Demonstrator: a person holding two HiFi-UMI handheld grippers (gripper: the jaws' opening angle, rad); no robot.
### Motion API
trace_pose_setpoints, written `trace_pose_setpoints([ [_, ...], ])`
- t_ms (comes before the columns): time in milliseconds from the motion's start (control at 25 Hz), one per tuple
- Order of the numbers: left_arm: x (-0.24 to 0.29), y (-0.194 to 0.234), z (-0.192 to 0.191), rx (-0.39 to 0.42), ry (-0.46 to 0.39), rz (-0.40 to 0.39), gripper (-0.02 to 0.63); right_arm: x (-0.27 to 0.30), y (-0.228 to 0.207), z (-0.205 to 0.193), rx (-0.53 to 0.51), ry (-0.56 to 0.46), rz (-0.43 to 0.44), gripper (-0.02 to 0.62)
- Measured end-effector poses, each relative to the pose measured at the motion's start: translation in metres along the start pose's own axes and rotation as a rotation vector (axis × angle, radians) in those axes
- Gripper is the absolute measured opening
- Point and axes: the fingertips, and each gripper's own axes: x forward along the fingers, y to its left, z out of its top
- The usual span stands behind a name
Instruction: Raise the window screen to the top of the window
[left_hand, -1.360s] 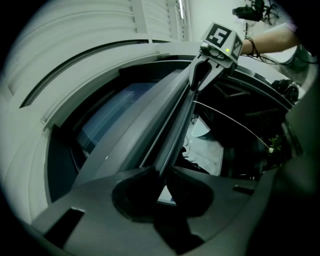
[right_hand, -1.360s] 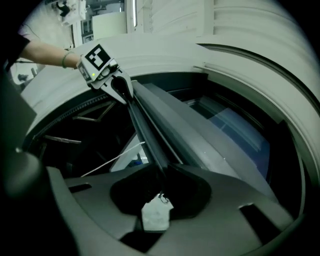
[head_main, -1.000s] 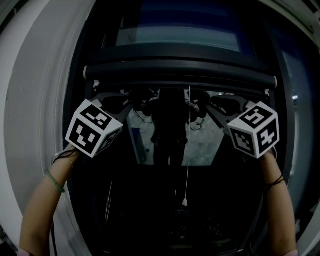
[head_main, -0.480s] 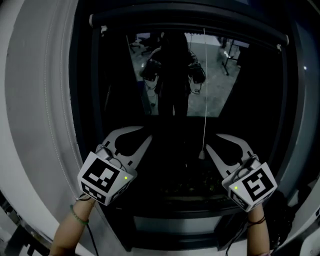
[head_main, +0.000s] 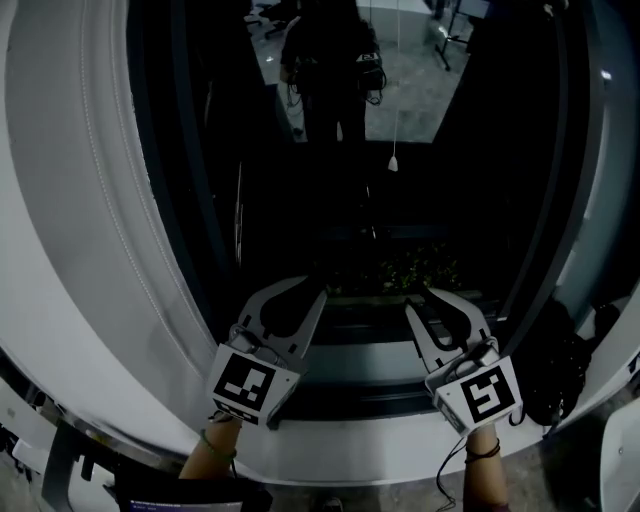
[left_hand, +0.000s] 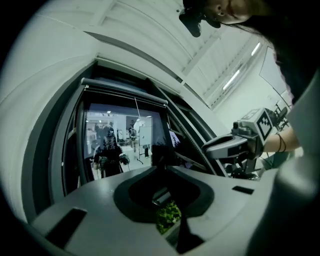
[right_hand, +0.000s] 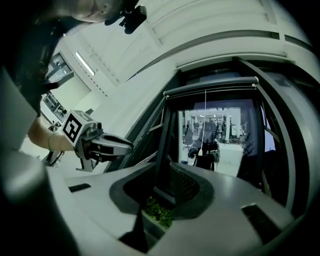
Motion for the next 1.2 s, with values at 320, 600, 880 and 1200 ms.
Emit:
trace_pose_setpoints([
  [320,-0.062,-0.103,-0.075,-0.271,0.142,0.109,0.058,-0.097,0.049,-0.054,0.216,0.12,-0.027,0.074],
  [600,-0.119,-0.231,-0.096,-0.406,0.299,0.108,0.054,-0.194,0.107,-0.09,0.363,0.239,0.045,0.074],
  [880,-0.179,-0.308,-0.088,-0.464,0.39,0.104,0.034,-0.26,0.155,-0.095,0.489,0.304,0.072,0.074],
  [1200,-0.242,-0.315,-0.059,-0.481,0.386,0.144,0.034,-0.283,0.203,-0.063,0.502,0.248,0.075,0.074],
])
